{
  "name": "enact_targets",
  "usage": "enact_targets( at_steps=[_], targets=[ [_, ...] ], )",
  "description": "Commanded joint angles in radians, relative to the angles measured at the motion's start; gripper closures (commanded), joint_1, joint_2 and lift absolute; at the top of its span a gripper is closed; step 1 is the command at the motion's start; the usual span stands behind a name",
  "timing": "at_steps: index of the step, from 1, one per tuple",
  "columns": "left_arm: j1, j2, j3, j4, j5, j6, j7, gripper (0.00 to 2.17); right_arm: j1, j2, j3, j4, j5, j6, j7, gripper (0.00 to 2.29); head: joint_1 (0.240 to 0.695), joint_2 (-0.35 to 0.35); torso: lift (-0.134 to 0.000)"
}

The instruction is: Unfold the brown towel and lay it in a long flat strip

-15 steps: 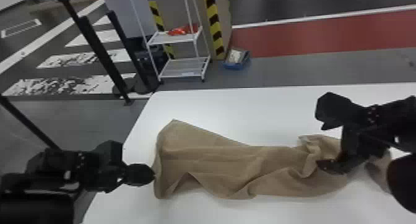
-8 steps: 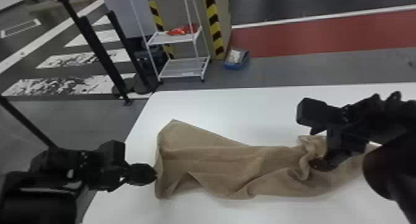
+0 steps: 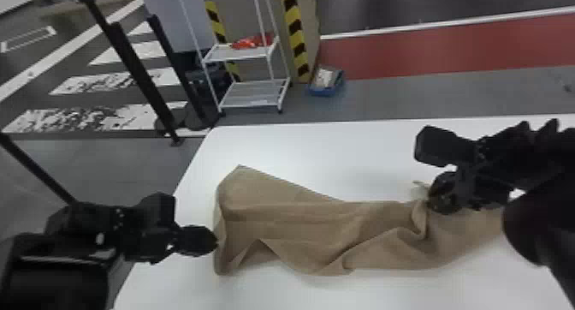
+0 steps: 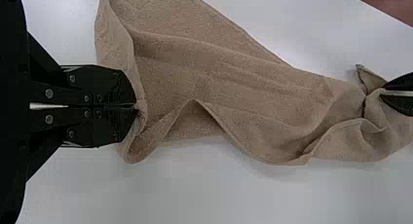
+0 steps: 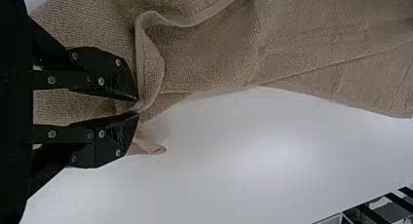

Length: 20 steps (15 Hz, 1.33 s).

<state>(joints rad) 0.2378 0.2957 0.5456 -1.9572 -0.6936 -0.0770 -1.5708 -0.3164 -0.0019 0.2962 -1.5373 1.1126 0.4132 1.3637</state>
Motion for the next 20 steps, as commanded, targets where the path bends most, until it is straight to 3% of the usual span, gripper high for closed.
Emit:
enact_targets(
  at_steps=[1,3,5,8,10,13,14,15,17,18,20],
  targets=[
    [-0.002,0.000,-0.009,0.000,-0.001,0.000,-0.010,1.17,0.006,-0.012,-0.026,-0.004,-0.004,0.013,0.003,2.04,0.695,0.350,-0.116],
    [-0.005,0.000,-0.012,0.000,-0.006,0.000,-0.010,1.17,0.023,-0.026,-0.055,-0.021,-0.008,0.013,0.003,2.05,0.695,0.350,-0.116],
    [-0.011,0.000,-0.015,0.000,-0.009,0.000,-0.010,1.17,0.042,-0.047,-0.138,-0.112,-0.053,0.016,0.003,2.05,0.695,0.350,-0.116],
    [-0.025,-0.004,-0.029,0.000,-0.010,0.000,-0.010,1.17,0.114,-0.124,-0.292,-0.342,-0.175,0.083,0.003,2.05,0.695,0.294,-0.116],
    [-0.034,-0.006,-0.038,0.000,-0.015,0.000,-0.010,1.17,0.286,-0.179,-0.396,-0.547,-0.234,0.105,0.003,2.04,0.695,0.238,-0.116],
    [-0.028,-0.007,-0.036,0.011,-0.017,0.000,-0.010,1.17,0.583,-0.182,-0.471,-0.765,-0.231,0.074,0.003,2.03,0.695,0.170,-0.116],
    [-0.022,-0.009,-0.032,0.011,-0.017,0.000,-0.010,1.17,0.674,-0.179,-0.471,-0.827,-0.221,0.080,0.003,1.91,0.695,0.154,-0.116],
    [-0.017,-0.010,-0.029,0.011,-0.015,0.000,-0.010,1.17,0.718,-0.178,-0.471,-0.860,-0.209,0.114,0.003,1.61,0.695,0.157,-0.116],
    [-0.012,-0.012,-0.027,0.011,-0.018,0.000,-0.010,1.17,0.731,-0.181,-0.468,-0.879,-0.149,0.169,0.003,0.14,0.695,0.171,-0.116],
    [-0.011,-0.015,-0.029,0.011,-0.018,0.000,-0.010,1.17,0.731,-0.182,-0.468,-0.879,-0.119,0.129,0.003,0.00,0.695,0.172,-0.116],
    [-0.011,-0.018,-0.032,0.007,-0.021,0.000,-0.010,1.17,0.726,-0.190,-0.470,-0.868,-0.048,-0.006,0.003,0.02,0.695,0.155,-0.116]
  ],
)
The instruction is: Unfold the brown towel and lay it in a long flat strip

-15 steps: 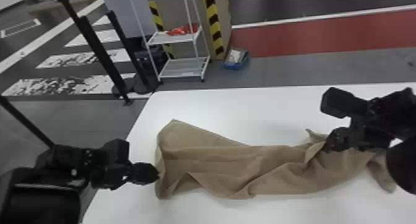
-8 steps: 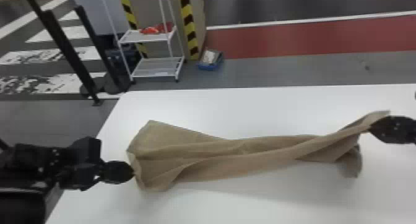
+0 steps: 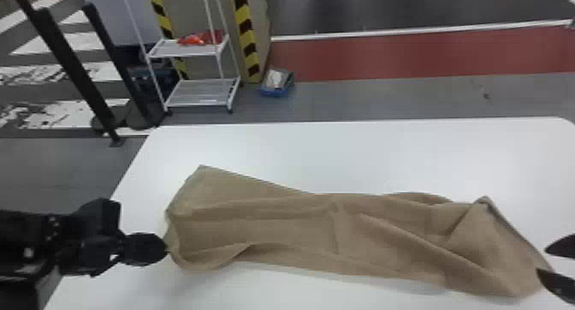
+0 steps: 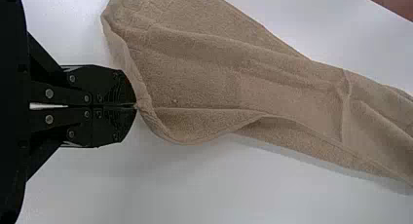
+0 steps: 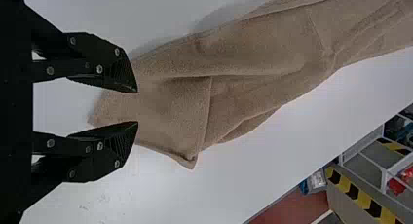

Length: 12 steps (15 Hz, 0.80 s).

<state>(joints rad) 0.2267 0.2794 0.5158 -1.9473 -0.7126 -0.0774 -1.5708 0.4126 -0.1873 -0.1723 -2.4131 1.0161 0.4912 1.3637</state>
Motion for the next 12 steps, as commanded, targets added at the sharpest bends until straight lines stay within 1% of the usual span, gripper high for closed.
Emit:
enact_targets(
  at_steps=[1,2,4,5,6,7,8,9,10,12],
  targets=[
    [0.000,0.000,0.001,-0.001,-0.004,0.000,-0.010,1.17,-0.005,-0.006,0.004,0.020,0.093,-0.121,0.003,0.04,0.695,0.149,-0.116],
    [0.000,0.000,0.003,0.001,-0.004,0.000,-0.010,1.17,-0.003,-0.007,0.028,0.051,0.174,-0.167,0.003,0.05,0.695,0.145,-0.116],
    [0.002,0.006,0.003,0.013,-0.004,-0.003,-0.010,1.17,-0.012,-0.024,0.073,0.147,0.355,-0.253,0.003,0.08,0.695,0.133,-0.116],
    [0.002,0.006,0.003,0.016,-0.004,-0.003,-0.010,1.17,-0.035,-0.043,0.096,0.200,0.415,-0.292,0.003,0.09,0.695,0.129,-0.116],
    [0.002,0.006,0.003,0.021,-0.004,-0.003,-0.010,1.17,-0.064,-0.064,0.114,0.255,0.453,-0.311,0.003,0.10,0.695,0.120,-0.116],
    [0.002,0.006,0.004,0.022,-0.004,-0.003,-0.010,1.17,-0.090,-0.080,0.116,0.289,0.453,-0.369,0.003,0.11,0.695,0.112,-0.116],
    [0.002,0.006,0.004,0.025,-0.004,-0.006,-0.010,1.17,-0.130,-0.086,0.125,0.319,0.440,-0.391,0.003,0.13,0.695,0.101,-0.116],
    [0.002,0.004,0.004,0.025,-0.004,-0.003,-0.010,1.17,-0.167,-0.086,0.137,0.342,0.420,-0.388,0.003,0.15,0.695,0.089,-0.116],
    [0.002,0.001,0.003,0.025,-0.004,-0.006,-0.010,1.17,-0.196,-0.086,0.152,0.364,0.415,-0.391,0.003,0.15,0.695,0.090,-0.116],
    [0.002,0.001,0.004,0.024,-0.004,-0.003,-0.010,1.17,-0.238,-0.086,0.192,0.407,0.426,-0.397,0.003,0.19,0.695,0.096,-0.116]
  ],
)
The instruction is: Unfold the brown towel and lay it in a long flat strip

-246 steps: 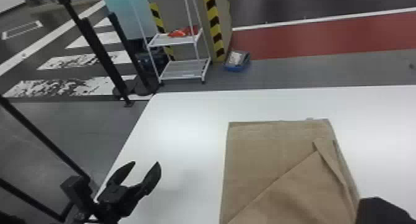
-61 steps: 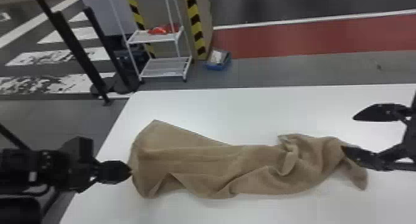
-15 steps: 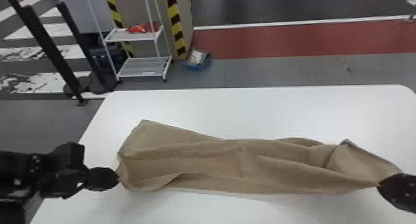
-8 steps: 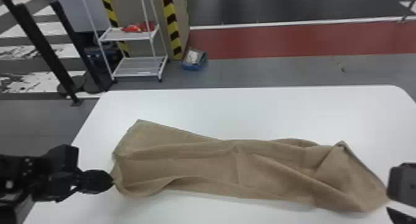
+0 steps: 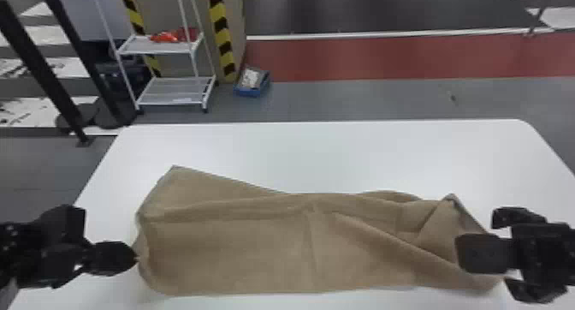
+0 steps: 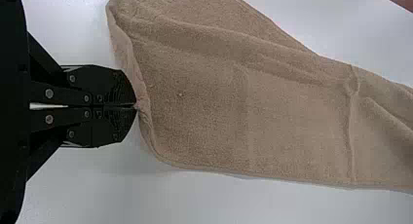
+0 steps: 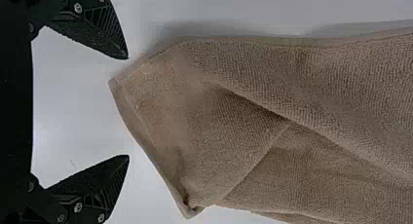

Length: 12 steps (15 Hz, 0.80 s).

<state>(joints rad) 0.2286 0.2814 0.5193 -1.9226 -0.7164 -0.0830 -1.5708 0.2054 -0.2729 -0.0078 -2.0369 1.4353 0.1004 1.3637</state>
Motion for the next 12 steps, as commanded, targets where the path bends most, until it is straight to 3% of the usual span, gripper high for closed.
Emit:
enact_targets(
  at_steps=[1,6,12],
  targets=[
    [0.000,-0.001,-0.001,-0.001,0.000,-0.001,-0.010,1.17,-0.040,0.000,0.042,0.047,0.013,-0.037,0.003,0.22,0.695,0.107,-0.116],
    [0.014,0.001,0.016,0.001,-0.003,0.003,-0.010,1.17,-0.041,-0.025,0.020,0.049,-0.009,-0.064,0.003,0.22,0.695,0.134,-0.116],
    [0.018,-0.004,0.019,-0.012,-0.005,-0.001,-0.010,1.17,-0.050,-0.025,0.015,0.119,0.007,-0.086,0.003,0.22,0.695,0.114,-0.116]
  ],
)
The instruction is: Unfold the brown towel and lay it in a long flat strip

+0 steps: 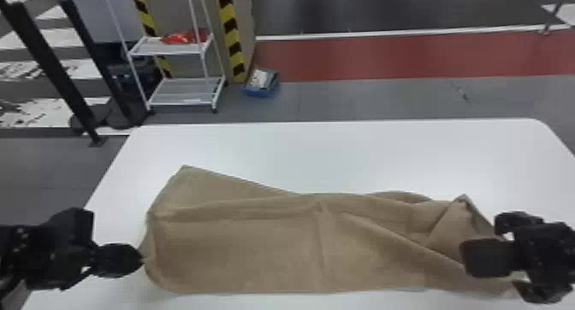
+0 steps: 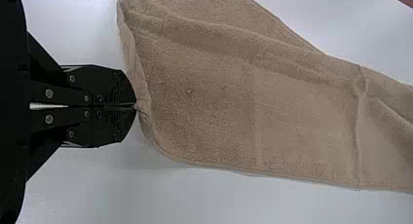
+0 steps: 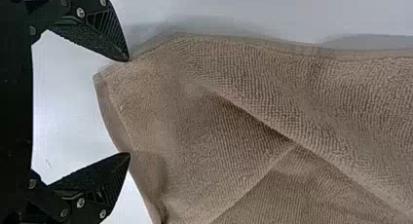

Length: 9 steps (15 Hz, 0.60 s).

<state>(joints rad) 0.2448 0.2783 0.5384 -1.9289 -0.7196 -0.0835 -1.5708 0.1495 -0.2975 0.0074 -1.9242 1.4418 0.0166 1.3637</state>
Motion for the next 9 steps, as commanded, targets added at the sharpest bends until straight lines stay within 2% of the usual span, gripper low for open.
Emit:
enact_targets(
  at_steps=[1,4,6,7,9],
  targets=[
    [0.004,-0.001,0.002,-0.005,-0.001,0.000,-0.010,1.17,0.013,-0.002,-0.003,0.008,-0.001,-0.002,0.003,0.22,0.695,0.111,-0.116],
    [0.005,-0.001,0.002,-0.005,-0.003,0.000,-0.010,1.17,0.018,0.000,-0.001,0.016,-0.012,-0.002,0.003,0.35,0.695,0.109,-0.116],
    [0.005,-0.002,0.000,-0.010,-0.003,0.003,-0.010,1.17,0.015,0.000,-0.004,0.011,-0.038,-0.002,0.003,0.70,0.695,0.111,-0.116],
    [0.005,-0.002,0.002,-0.010,-0.006,0.003,-0.010,1.17,0.015,0.000,-0.010,0.004,-0.066,-0.002,0.003,1.07,0.695,0.113,-0.116],
    [0.005,-0.001,0.002,-0.007,-0.009,0.003,-0.010,1.17,0.019,0.000,-0.040,-0.032,-0.127,0.013,0.003,1.98,0.695,0.120,-0.116]
  ],
)
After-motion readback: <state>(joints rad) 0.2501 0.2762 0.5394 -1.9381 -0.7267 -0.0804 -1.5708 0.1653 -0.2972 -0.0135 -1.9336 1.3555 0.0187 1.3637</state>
